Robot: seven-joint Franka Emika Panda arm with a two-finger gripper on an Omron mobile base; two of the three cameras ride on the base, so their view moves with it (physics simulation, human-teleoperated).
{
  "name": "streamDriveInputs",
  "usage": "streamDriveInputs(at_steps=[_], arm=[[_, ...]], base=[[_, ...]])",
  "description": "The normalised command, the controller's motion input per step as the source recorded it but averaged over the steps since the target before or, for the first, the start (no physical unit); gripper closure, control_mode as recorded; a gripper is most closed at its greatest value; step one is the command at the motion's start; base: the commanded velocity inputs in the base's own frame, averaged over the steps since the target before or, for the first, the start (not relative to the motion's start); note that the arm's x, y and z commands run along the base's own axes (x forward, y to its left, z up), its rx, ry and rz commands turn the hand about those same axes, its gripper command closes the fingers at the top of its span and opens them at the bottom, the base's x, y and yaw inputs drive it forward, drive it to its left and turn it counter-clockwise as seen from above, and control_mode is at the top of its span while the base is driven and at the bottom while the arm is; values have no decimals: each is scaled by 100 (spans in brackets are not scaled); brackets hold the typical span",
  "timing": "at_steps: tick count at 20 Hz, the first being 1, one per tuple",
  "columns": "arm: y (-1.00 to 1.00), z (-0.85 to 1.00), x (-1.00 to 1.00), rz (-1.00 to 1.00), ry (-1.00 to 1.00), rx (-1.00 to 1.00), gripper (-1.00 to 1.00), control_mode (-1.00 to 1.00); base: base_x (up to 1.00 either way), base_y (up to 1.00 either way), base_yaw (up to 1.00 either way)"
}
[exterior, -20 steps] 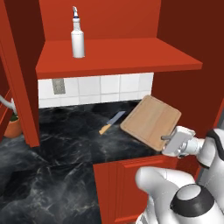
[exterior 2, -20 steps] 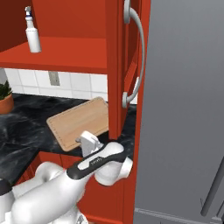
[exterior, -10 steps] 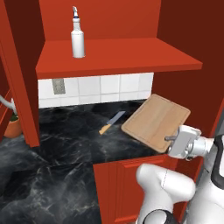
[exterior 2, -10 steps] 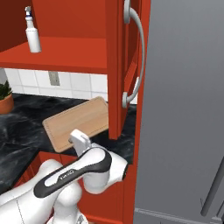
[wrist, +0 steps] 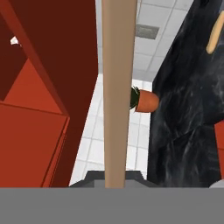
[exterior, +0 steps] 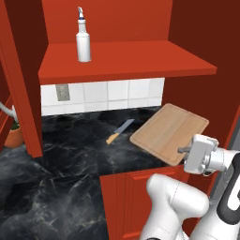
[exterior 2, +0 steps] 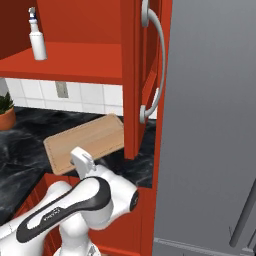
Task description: Move the cutting board and knife to the sink. Then move spray from the cabinet to the counter.
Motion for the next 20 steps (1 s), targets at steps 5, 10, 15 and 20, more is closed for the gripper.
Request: streamDriveInputs(at_steps=[5,10,15,20], arm=[[0,12,-13,0,3,0,100,-100],[0,2,-6,0,0,-2,100,-100],[0,0,0,0,0,0,100,-100],[0,0,0,0,0,0,100,-100]], base=[[0,0,0],[0,0,0],[0,0,0],[0,0,0]])
